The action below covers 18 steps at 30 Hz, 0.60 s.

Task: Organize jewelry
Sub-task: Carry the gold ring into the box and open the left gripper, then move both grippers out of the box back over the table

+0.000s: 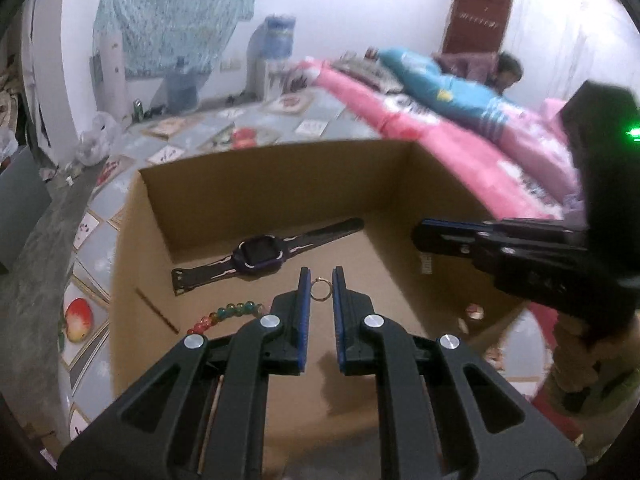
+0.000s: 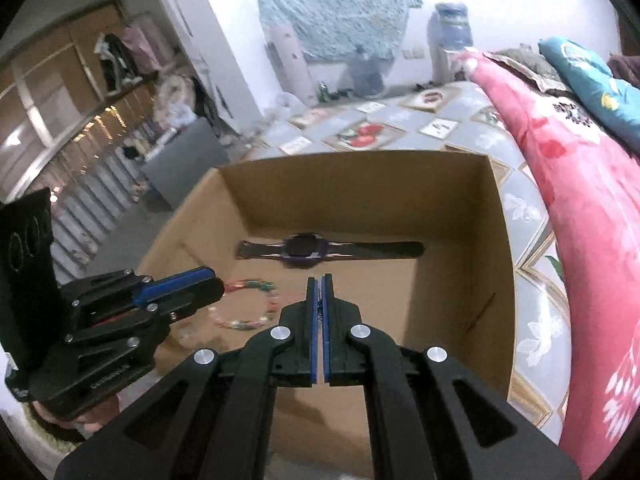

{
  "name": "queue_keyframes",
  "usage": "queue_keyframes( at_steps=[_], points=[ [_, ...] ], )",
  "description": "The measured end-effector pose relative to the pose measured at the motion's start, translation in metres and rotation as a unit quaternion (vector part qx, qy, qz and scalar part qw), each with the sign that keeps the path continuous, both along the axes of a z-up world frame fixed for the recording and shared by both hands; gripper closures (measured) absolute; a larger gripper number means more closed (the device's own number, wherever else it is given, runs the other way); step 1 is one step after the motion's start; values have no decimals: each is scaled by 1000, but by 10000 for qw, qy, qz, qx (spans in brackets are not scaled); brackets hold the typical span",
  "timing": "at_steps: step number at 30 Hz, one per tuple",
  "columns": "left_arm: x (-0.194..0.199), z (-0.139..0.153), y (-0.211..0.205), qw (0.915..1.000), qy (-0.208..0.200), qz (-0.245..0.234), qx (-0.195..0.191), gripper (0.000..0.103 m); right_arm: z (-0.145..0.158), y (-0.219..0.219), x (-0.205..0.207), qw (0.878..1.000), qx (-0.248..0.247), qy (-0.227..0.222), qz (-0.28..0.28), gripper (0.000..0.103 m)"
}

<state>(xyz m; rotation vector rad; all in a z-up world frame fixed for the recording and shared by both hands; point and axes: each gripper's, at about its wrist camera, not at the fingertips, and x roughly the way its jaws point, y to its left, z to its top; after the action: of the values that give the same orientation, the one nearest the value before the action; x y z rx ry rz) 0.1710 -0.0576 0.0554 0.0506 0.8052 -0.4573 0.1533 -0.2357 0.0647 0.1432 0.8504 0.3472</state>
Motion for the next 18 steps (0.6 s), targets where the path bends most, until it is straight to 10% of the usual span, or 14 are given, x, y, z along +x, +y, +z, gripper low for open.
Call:
queue_keyframes(
  at_steps=[18],
  points=[
    [-17,8,20,9991,-244,349,-73,71,16,-11,-24,9986,250,-445,-109,73]
  ],
)
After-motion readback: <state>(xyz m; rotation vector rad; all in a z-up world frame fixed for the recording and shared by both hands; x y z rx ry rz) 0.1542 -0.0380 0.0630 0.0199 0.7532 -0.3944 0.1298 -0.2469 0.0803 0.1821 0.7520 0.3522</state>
